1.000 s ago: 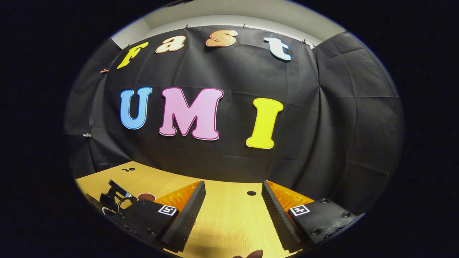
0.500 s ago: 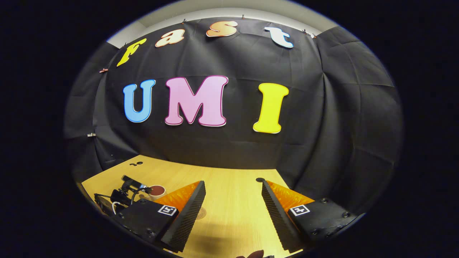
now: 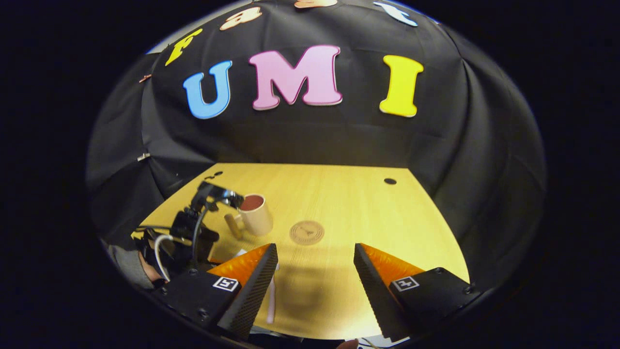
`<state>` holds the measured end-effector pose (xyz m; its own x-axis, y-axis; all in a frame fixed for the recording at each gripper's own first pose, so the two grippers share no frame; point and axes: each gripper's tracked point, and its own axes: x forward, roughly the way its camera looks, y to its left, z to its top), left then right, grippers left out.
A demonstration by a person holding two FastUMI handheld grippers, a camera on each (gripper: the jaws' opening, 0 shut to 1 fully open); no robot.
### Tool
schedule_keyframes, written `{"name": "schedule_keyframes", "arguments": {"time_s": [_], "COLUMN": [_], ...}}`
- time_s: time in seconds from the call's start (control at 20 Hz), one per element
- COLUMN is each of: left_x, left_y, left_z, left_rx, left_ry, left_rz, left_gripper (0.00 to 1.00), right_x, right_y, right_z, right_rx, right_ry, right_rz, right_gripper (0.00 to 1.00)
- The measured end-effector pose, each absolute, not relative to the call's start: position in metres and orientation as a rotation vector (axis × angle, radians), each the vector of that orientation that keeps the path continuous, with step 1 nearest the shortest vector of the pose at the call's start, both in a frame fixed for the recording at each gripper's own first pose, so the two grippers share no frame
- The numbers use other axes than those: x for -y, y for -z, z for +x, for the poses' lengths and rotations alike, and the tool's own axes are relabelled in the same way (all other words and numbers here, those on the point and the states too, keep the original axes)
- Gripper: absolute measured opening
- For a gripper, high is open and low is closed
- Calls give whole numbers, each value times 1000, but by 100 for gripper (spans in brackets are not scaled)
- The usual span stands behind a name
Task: Put the toothbrush and toothpaste on the desktop into the cup, then pick up the cup and place it on the coaster on the desktop.
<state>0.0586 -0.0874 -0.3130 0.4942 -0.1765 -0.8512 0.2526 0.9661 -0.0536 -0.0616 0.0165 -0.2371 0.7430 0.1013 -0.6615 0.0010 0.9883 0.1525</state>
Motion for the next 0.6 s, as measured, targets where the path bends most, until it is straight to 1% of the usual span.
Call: {"name": "schedule_keyframes", "arguments": {"time_s": [0.25, 0.3, 0.35, 0.4, 0.45, 0.55, 0.6], "left_x": [56, 50, 42, 37, 32, 23, 19], "left_y": [278, 272, 265, 261, 258, 255, 255], "left_z": [43, 40, 36, 32, 29, 25, 23], "left_rx": [-966, -957, -943, -935, -930, -921, -919], "left_ry": [247, 241, 234, 233, 230, 227, 225], "left_rz": [-14, -30, -47, -52, -51, -40, -33], "left_gripper": [23, 27, 23, 27, 22, 22, 22], "right_x": [-54, -61, -71, -78, -85, -99, -104], "right_y": [281, 290, 303, 314, 324, 338, 347], "right_z": [-81, -85, -89, -94, -97, -99, -101], "right_rx": [-891, -923, -968, -1005, -1035, -1093, -1122], "right_ry": [-108, -122, -138, -154, -168, -194, -204], "right_rz": [159, 151, 134, 125, 118, 110, 104], "right_gripper": [97, 96, 95, 95, 95, 94, 92]}}
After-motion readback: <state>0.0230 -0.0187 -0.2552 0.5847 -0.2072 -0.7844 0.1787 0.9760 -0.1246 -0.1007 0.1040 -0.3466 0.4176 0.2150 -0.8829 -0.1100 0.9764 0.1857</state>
